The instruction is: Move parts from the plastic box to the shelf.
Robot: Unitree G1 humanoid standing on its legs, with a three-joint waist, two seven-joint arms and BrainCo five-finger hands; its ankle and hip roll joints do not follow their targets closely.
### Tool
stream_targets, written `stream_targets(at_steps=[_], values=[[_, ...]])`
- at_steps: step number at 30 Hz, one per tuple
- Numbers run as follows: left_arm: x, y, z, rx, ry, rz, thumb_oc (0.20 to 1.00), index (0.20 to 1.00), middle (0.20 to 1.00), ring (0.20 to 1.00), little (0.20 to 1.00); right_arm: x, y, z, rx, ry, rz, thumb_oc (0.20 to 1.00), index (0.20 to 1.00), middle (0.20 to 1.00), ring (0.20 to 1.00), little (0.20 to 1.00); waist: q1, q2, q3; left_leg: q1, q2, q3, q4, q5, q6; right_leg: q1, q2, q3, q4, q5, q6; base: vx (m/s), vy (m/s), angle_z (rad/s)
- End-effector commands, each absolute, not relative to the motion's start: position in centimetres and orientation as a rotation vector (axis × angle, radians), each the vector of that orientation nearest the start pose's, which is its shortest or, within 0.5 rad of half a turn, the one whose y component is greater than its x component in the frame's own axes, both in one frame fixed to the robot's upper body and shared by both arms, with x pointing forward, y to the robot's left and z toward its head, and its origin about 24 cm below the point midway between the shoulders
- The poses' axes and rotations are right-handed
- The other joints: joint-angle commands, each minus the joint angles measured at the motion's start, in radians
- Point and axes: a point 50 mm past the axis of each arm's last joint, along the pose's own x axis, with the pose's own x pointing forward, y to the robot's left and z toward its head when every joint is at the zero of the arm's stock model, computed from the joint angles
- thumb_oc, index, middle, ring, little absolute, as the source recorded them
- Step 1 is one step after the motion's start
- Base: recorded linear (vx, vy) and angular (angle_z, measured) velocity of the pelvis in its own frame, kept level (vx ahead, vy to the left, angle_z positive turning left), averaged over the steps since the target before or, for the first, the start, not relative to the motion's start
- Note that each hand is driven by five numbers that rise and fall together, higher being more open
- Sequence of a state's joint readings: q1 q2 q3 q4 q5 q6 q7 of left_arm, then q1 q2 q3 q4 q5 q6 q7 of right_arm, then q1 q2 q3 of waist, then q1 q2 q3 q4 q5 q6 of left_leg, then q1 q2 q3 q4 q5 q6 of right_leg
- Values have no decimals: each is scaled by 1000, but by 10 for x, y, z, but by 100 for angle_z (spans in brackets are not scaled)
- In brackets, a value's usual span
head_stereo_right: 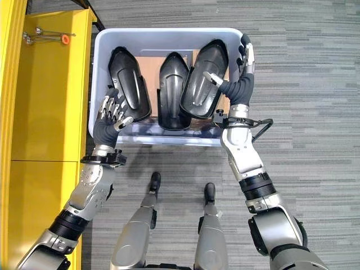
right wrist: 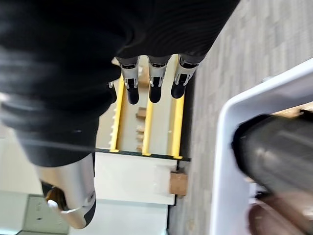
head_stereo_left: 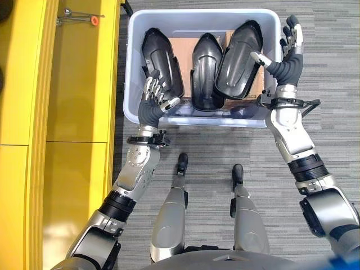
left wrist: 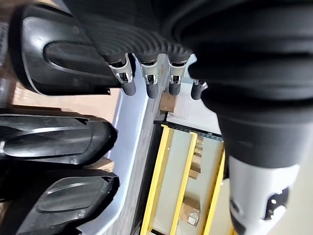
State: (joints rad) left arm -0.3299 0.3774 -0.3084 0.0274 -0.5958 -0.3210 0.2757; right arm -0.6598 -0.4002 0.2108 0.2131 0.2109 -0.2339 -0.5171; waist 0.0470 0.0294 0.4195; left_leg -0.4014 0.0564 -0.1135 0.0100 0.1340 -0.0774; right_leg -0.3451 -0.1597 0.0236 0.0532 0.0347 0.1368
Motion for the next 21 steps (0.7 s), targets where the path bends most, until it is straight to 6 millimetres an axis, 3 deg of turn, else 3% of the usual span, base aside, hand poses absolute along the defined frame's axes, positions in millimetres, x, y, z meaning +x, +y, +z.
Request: stream_targets(at_steps=[1,16,21], values=[[284,151,162,-284,-586,-82,1000,1000,1000,1000,1000,326,-159,227,-34,-794,-216,1000,1000,1000,1000,1000,3,-43,-62,-45,16,-49,81,-66,22,-59,-76,3,7,68,-1,-2,-10,-5],[279,153,155,-316,-566,-55,1000,1000,1000,1000,1000,335,-164,191,111,-633,-250,1000,1000,1000,1000,1000,1,-23,-36,-81,11,-49,86,-61,21,-104,-79,5,24,66,-7,-1,0,-1],[279,153,156,-324,-568,-61,1000,1000,1000,1000,1000,343,-161,191,102,-605,-239,1000,1000,1000,1000,1000,8,-18,-32,-89,11,-48,85,-58,20,-113,-79,3,26,66,-8,0,0,0]])
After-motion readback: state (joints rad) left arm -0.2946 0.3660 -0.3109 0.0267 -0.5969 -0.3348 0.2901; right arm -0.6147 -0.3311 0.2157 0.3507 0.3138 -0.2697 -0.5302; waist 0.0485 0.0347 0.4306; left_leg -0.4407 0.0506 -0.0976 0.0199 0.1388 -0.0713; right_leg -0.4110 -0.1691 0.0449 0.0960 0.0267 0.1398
